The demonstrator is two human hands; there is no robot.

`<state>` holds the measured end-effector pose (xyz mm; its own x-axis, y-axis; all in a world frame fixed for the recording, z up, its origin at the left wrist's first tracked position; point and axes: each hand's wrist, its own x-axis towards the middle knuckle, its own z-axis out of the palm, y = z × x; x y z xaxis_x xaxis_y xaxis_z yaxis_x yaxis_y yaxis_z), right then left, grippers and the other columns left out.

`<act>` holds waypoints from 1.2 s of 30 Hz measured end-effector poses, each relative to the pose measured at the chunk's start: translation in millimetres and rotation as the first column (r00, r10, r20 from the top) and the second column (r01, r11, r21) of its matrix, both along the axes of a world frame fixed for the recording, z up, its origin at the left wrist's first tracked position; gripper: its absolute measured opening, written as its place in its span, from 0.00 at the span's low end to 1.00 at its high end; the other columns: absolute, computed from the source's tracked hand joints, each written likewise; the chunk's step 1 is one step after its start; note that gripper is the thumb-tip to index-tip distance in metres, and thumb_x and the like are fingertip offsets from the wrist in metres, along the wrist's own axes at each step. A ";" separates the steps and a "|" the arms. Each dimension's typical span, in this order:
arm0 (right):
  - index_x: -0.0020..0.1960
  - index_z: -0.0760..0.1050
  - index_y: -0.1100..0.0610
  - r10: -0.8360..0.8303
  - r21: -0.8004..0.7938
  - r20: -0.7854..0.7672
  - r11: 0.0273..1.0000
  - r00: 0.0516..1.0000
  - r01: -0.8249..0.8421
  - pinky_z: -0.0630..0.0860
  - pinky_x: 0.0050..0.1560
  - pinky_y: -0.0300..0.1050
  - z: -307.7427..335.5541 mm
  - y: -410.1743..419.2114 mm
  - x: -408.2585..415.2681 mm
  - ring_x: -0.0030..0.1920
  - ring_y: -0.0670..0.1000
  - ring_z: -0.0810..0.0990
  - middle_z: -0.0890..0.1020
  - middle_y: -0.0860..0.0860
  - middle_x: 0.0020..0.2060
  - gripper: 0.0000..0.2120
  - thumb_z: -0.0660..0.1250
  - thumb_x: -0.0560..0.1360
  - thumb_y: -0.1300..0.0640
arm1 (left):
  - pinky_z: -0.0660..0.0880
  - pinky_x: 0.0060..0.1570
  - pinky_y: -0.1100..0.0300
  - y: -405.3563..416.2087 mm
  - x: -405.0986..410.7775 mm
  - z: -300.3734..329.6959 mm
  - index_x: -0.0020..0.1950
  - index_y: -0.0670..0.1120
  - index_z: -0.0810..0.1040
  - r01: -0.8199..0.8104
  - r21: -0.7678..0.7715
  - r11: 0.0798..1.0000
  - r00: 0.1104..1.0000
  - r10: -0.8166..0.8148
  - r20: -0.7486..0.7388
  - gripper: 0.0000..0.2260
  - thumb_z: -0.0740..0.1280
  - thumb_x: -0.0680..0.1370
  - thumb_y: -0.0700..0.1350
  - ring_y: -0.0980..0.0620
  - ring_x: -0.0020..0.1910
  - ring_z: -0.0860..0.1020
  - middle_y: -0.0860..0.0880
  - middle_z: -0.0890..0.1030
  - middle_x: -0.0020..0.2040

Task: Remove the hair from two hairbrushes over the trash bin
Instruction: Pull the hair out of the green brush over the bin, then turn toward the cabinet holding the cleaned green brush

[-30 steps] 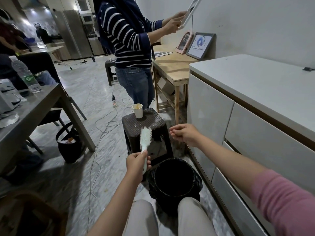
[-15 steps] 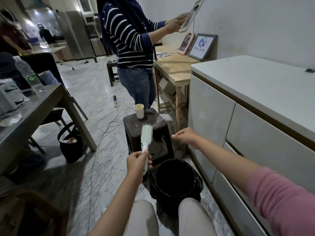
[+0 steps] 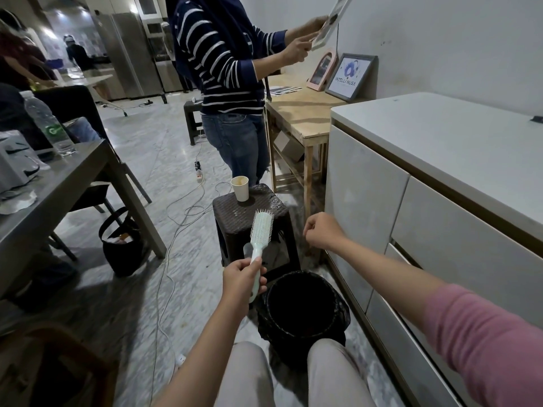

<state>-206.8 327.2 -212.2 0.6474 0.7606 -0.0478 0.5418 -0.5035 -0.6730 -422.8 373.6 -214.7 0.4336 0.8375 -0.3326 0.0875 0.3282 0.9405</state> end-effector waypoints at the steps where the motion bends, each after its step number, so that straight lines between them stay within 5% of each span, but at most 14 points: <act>1: 0.34 0.79 0.65 0.005 -0.001 0.003 1.000 1.000 -0.005 0.82 0.45 0.51 -1.2 0.9 -0.6 0.41 0.57 0.82 0.80 0.54 0.30 0.10 0.60 0.66 0.65 | 0.75 0.23 0.63 0.0 0.6 -1.2 0.50 0.37 0.76 0.008 0.000 1.000 1.000 -0.008 -0.003 0.07 0.68 0.78 0.41 0.52 0.28 0.74 0.43 0.79 0.37; 4: 0.35 0.76 0.69 -0.014 0.013 -0.038 1.000 0.999 0.015 0.79 0.45 0.49 -3.6 3.4 2.2 0.39 0.62 0.81 0.76 0.59 0.28 0.12 0.58 0.63 0.62 | 0.75 0.23 0.63 -0.4 2.1 -5.0 0.52 0.36 0.76 0.028 -0.008 1.000 1.000 -0.028 0.006 0.09 0.68 0.78 0.41 0.53 0.26 0.74 0.43 0.79 0.37; 6: 0.39 0.77 0.69 -0.013 0.053 -0.097 0.998 0.995 0.018 0.78 0.48 0.53 -3.9 5.9 0.8 0.37 0.58 0.79 0.78 0.60 0.30 0.16 0.58 0.71 0.57 | 0.75 0.23 0.63 -0.4 4.1 -7.2 0.52 0.35 0.76 0.039 -0.027 0.999 0.999 -0.038 0.030 0.08 0.67 0.78 0.40 0.54 0.25 0.74 0.42 0.79 0.37; 8: 0.35 0.75 0.66 -0.023 0.111 -0.195 0.993 0.980 0.045 0.74 0.42 0.50 -2.4 8.3 -5.0 0.34 0.55 0.75 0.74 0.54 0.28 0.25 0.57 0.78 0.47 | 0.75 0.23 0.63 -0.5 8.1 -9.5 0.51 0.36 0.76 0.054 -0.050 0.997 0.997 -0.052 0.051 0.07 0.67 0.79 0.40 0.55 0.24 0.75 0.42 0.78 0.37; 10: 0.34 0.72 0.57 -0.009 0.196 -0.356 0.977 0.935 0.084 0.69 0.33 0.42 -2.6 12.6 -11.4 0.32 0.51 0.74 0.73 0.50 0.31 0.21 0.60 0.77 0.42 | 0.75 0.23 0.63 -0.3 13.6 -11.8 0.49 0.37 0.76 0.073 -0.071 0.995 0.995 -0.067 0.075 0.06 0.66 0.79 0.40 0.55 0.22 0.75 0.42 0.78 0.36; 14: 0.59 0.74 0.58 -0.017 0.243 -0.642 0.944 0.766 0.225 0.76 0.38 0.43 -19.2 30.1 -14.8 0.40 0.49 0.80 0.80 0.51 0.44 0.15 0.68 0.76 0.52 | 0.76 0.25 0.62 8.7 32.5 -27.1 0.49 0.36 0.75 0.126 -0.145 0.981 0.986 -0.108 0.128 0.04 0.66 0.79 0.37 0.52 0.24 0.77 0.40 0.78 0.36; 19: 0.49 0.76 0.58 -0.063 0.259 -0.817 0.849 0.574 0.461 0.81 0.41 0.47 -35.6 58.6 10.9 0.43 0.54 0.82 0.82 0.58 0.46 0.06 0.69 0.74 0.65 | 0.80 0.33 0.61 37.0 63.4 -45.3 0.52 0.38 0.77 0.218 -0.136 0.966 0.975 -0.208 0.083 0.05 0.67 0.77 0.34 0.51 0.34 0.83 0.40 0.83 0.43; 24: 0.58 0.74 0.66 -0.103 0.240 -0.839 0.811 0.534 0.533 0.77 0.24 0.37 -7.1 80.7 39.7 0.39 0.54 0.81 0.81 0.59 0.45 0.12 0.67 0.75 0.68 | 0.76 0.30 0.65 68.7 98.2 -23.6 0.56 0.40 0.78 0.352 -0.026 0.936 0.927 -0.352 -0.133 0.12 0.70 0.73 0.32 0.52 0.37 0.78 0.46 0.80 0.42; 27: 0.53 0.74 0.62 -0.137 0.233 -0.844 0.777 0.519 0.584 0.82 0.33 0.41 29.2 88.3 57.9 0.46 0.57 0.82 0.81 0.58 0.46 0.07 0.67 0.75 0.67 | 0.73 0.33 0.67 84.0 118.8 10.5 0.59 0.40 0.78 0.418 0.094 0.904 0.888 -0.385 -0.250 0.16 0.72 0.72 0.32 0.56 0.36 0.77 0.50 0.80 0.42; 31: 0.52 0.74 0.61 -0.198 0.218 -0.828 0.749 0.525 0.626 0.80 0.29 0.40 82.6 81.8 77.0 0.49 0.59 0.83 0.82 0.60 0.50 0.08 0.69 0.74 0.65 | 0.73 0.33 0.70 82.6 137.8 71.6 0.56 0.44 0.80 0.488 0.195 0.851 0.849 -0.411 -0.330 0.15 0.74 0.71 0.34 0.58 0.37 0.78 0.50 0.81 0.44; 36: 0.52 0.73 0.59 -0.269 0.238 -0.805 0.671 0.529 0.702 0.81 0.51 0.52 179.0 38.0 108.1 0.53 0.58 0.82 0.81 0.57 0.51 0.08 0.69 0.74 0.64 | 0.76 0.37 0.60 64.1 175.3 161.8 0.55 0.43 0.81 0.553 0.260 0.791 0.815 -0.451 -0.363 0.16 0.77 0.68 0.36 0.53 0.40 0.80 0.48 0.84 0.44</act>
